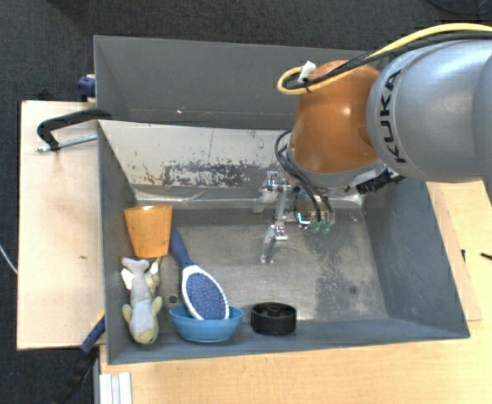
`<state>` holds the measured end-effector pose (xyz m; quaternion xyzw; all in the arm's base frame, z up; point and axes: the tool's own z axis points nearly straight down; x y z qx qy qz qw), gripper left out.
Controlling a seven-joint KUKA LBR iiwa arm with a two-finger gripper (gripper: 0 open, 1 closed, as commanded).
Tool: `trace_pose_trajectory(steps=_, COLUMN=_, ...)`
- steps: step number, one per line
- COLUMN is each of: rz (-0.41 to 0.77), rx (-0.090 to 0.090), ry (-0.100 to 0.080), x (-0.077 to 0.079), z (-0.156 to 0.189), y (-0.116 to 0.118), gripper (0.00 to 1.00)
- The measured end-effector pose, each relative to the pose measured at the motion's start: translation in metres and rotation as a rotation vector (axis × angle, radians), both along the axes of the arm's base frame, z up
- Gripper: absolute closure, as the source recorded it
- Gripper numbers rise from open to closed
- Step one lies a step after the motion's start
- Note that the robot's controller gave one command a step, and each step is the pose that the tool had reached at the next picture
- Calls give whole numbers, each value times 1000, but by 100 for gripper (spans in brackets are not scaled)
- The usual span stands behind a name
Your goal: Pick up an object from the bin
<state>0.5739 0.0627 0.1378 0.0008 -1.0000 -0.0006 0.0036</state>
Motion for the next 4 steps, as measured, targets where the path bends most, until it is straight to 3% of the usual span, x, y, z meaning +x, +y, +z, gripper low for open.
trace_pose_trajectory(steps=1, rz=108, rx=4, ry=-6, x=-49, z=0, y=119, gripper=0)
trace_pose_trajectory(steps=2, rz=431, rx=6, ry=-34, x=-57, z=-27, y=111, gripper=0)
trace_pose_trajectory(steps=3, rz=788, rx=1, ry=-45, x=-56, z=-35, y=122, gripper=0)
trace_pose_trajectory(steps=4, rz=1007, rx=5, ry=-21, x=-81, z=44, y=172, gripper=0)
